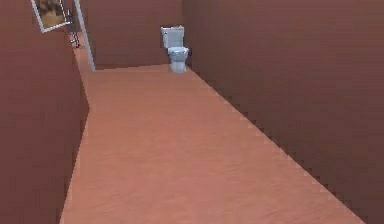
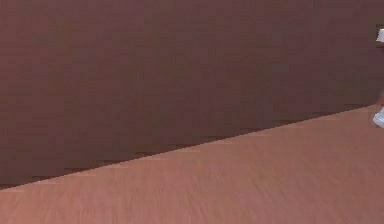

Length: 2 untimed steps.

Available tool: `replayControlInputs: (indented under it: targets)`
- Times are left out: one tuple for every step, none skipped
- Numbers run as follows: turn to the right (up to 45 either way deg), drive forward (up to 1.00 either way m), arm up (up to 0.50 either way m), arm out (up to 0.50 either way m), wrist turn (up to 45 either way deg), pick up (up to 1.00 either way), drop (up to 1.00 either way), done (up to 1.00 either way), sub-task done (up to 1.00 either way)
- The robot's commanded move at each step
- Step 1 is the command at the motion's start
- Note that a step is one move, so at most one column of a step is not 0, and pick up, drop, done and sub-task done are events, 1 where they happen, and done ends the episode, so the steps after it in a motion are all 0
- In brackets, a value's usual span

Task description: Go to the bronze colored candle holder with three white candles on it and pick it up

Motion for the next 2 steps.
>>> replayControlInputs:
  targets:
    - [0.0, 0.1, 0.0, 0.0, 0.0, 0.0, 0.0, 0.0, 0.0]
    - [-18.0, 0.0, 0.0, 0.0, 0.0, 0.0, 0.0, 0.0, 0.0]
